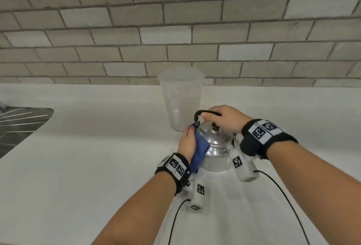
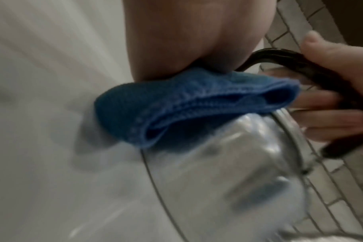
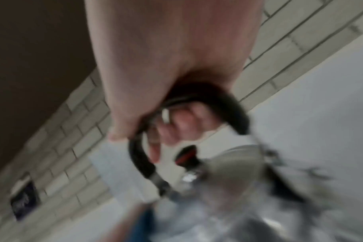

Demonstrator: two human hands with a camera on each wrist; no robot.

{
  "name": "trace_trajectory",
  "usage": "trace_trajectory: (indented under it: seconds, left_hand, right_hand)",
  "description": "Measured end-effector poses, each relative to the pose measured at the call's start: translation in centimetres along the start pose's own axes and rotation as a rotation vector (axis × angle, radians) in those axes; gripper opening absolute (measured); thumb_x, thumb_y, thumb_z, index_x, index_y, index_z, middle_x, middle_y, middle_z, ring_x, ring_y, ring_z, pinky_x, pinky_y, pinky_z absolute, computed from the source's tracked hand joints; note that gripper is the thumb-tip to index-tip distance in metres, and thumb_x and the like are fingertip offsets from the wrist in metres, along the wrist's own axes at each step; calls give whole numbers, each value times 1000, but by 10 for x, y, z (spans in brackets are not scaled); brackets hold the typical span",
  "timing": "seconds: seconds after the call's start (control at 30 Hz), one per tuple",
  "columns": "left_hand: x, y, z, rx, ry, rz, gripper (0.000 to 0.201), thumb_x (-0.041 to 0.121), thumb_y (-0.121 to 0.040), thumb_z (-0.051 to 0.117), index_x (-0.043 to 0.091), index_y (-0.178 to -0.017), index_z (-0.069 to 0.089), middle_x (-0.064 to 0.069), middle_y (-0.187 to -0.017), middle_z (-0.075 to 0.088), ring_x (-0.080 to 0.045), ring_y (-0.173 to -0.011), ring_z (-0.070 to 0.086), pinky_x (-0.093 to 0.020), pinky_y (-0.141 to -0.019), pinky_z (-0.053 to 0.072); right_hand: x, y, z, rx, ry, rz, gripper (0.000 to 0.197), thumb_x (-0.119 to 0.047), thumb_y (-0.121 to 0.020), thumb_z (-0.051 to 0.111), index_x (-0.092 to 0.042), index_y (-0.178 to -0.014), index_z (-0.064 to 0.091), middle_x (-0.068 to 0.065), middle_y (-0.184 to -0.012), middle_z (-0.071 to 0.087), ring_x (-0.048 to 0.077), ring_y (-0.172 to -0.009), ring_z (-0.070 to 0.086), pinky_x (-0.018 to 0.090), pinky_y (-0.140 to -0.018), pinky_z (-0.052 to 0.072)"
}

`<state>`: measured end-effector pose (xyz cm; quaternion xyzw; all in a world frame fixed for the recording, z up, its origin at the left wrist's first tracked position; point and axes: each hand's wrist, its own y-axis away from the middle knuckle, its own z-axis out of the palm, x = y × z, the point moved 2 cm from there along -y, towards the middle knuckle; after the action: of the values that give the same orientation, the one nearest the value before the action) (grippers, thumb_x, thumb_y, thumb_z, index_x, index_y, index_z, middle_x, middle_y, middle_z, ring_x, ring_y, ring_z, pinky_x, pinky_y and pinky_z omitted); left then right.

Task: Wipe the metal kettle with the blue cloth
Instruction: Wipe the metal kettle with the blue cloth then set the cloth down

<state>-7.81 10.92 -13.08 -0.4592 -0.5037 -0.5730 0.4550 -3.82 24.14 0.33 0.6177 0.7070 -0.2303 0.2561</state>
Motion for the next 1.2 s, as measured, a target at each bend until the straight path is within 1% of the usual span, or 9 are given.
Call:
trace_trajectory:
  seconds: [0.13,0.2,0.33,0.53,0.67,0.8,0.93,1.07,1.2]
  left_hand:
    - [8,-17,4,4,8,-57,34,42,-92,49,16,-92,71,-10,-101,73,-29,-106,64,-40,-108,42]
    - [17,-13,8,24,-42,-64,32,30,-100,45,13,-81,65,-9,-87,67,-26,-96,59,-34,-95,44]
    - [13,5,10,101,-91,25,31,24,-100,41,10,-85,64,-9,-81,62,-25,-91,57,-36,-87,46]
    - [-2,43,20,163,-92,240,40,22,-106,33,20,-137,58,3,-133,59,-12,-123,53,-28,-111,38]
    - [8,24,15,90,-102,151,38,18,-104,34,16,-126,64,-3,-122,65,-19,-118,58,-33,-109,41]
    - [20,-8,11,-17,-188,15,32,21,-103,39,5,-110,66,-21,-111,66,-38,-113,60,-36,-98,46]
    - [17,-7,4,-66,-170,-27,46,34,-103,42,-1,-129,60,-25,-134,61,-41,-126,56,-49,-107,45]
    - [3,-3,1,-168,11,-62,55,54,-94,54,19,-136,60,-11,-139,62,-29,-131,56,-49,-116,37]
    - [-6,20,-4,-206,50,-2,57,46,-101,39,30,-155,29,0,-157,40,-20,-143,40,-43,-121,28]
  right_hand:
    - [0,3,8,102,-139,57,41,-44,-94,54,-15,-64,52,1,-58,51,13,-53,47,25,-55,39]
    - [-3,1,11,157,-192,113,43,-41,-95,54,-13,-63,48,2,-55,47,15,-51,44,27,-53,35]
    - [-2,2,14,298,-540,316,40,-30,-96,52,-11,-62,45,5,-50,43,18,-39,40,25,-43,31]
    - [-3,15,11,363,-1038,458,38,-18,-100,43,-12,-63,36,0,-36,30,8,-19,24,10,-29,20]
    - [1,14,15,334,-1162,486,36,-20,-100,40,-14,-65,36,-1,-45,26,8,-27,19,13,-32,15]
    - [1,16,24,532,-1300,517,32,-18,-98,38,-13,-66,37,1,-50,27,9,-28,21,15,-31,17]
    - [2,24,37,712,-1435,544,32,-19,-97,42,-13,-65,40,0,-52,32,8,-26,24,15,-30,21]
    - [1,27,41,807,-1488,520,33,-19,-98,41,-11,-66,41,1,-53,32,7,-26,25,16,-30,22]
    - [0,26,42,825,-1493,505,32,-19,-98,41,-11,-67,41,1,-51,34,7,-26,26,16,-30,22]
